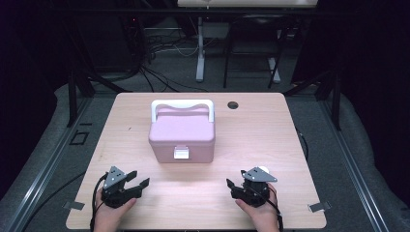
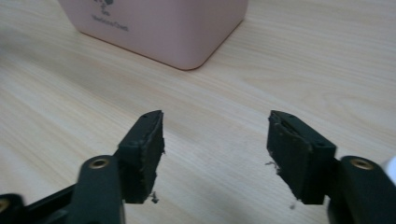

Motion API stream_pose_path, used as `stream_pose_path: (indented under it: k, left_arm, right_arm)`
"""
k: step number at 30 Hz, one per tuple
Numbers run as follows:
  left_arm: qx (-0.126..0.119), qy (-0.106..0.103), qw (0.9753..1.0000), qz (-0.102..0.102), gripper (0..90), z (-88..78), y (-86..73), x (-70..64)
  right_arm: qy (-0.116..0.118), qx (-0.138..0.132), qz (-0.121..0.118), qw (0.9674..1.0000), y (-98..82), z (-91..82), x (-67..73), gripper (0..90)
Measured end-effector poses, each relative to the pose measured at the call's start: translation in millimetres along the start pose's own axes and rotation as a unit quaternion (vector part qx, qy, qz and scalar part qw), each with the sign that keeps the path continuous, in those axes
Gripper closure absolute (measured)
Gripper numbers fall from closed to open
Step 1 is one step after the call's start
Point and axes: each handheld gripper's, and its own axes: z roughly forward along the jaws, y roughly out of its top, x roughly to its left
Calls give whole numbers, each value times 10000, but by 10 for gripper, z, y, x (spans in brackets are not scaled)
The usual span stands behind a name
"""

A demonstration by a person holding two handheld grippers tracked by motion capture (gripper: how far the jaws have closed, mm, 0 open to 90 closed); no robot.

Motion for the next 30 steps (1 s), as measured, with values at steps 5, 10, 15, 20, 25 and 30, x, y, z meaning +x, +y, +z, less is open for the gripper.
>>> stream_pose_path:
  k: [5,10,15,20,25,30]
  left_arm:
    - [-104,62,9998,-153,435,-20,4,60]
    - [-155,-24,9994,-295,440,-20,-13,105]
    - [-157,-160,9988,-442,440,-13,-18,89]
    - [-198,-139,9988,-424,456,-13,-13,81]
    - [-222,-58,9990,-386,488,-28,0,78]
    - [-163,-43,9992,-358,516,-15,4,65]
  right_arm:
    - [-226,-52,-66,9997,-13,-12,-29,430]
    - [-274,-20,-16,9996,-25,8,-28,452]
    - [-183,-17,-36,9998,-13,11,-11,488]
    - [-16,-3,41,10000,-7,31,-6,515]
    - [5,-44,37,10000,4,37,-18,537]
    - [13,-81,119,9999,17,44,-28,571]
